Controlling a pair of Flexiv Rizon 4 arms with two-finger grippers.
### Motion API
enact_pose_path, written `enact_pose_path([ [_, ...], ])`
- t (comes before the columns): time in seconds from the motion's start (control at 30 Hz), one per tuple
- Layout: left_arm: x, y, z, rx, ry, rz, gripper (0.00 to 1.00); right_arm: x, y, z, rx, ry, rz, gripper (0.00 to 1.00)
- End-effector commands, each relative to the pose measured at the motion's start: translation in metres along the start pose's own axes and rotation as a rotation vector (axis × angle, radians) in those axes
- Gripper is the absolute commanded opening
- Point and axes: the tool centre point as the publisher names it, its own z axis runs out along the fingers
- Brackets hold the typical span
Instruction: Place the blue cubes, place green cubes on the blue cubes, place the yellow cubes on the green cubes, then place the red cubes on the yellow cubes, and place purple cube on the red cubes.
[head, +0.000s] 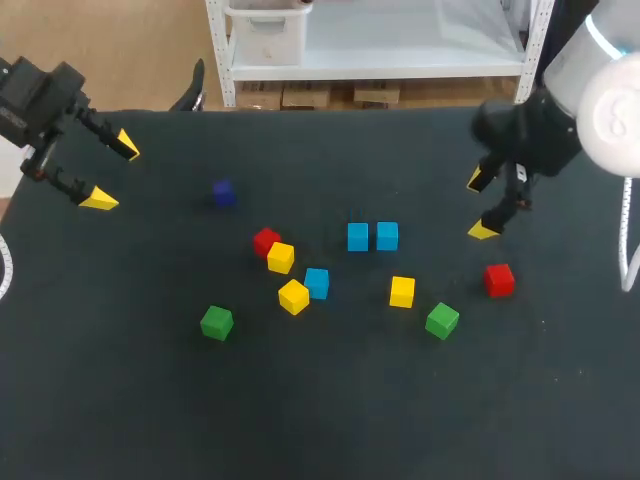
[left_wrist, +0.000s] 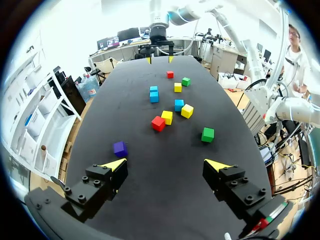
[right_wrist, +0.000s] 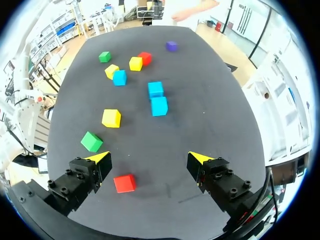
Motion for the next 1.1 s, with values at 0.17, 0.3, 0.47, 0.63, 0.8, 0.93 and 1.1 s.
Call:
enact_pose_path([
  [0.17,0.000,0.001,0.000,0.001,0.001,0.001,1.00,0.020,-0.002,-0.012,0.058,-0.093,0.059,1.00],
  [0.3,0.000,0.001,0.000,0.001,0.001,0.001,1.00,0.030,-0.006,-0.016,0.071,-0.113,0.084,1.00],
  [0.47,0.000,0.001,0.000,0.001,0.001,0.001,1.00,0.040,-0.007,-0.022,0.084,-0.142,0.111,1.00],
  [0.63,0.000,0.001,0.000,0.001,0.001,0.001,1.00,0.047,-0.007,-0.025,0.083,-0.171,0.132,1.00],
  [0.8,0.000,0.001,0.000,0.001,0.001,0.001,1.00,0.048,-0.006,-0.025,0.081,-0.190,0.127,1.00],
  [0.93,0.000,0.001,0.000,0.001,0.001,0.001,1.00,0.046,-0.006,-0.025,0.074,-0.185,0.121,1.00],
  [1.1,0.000,0.001,0.000,0.001,0.001,0.001,1.00,0.046,-0.006,-0.025,0.074,-0.185,0.121,1.00],
])
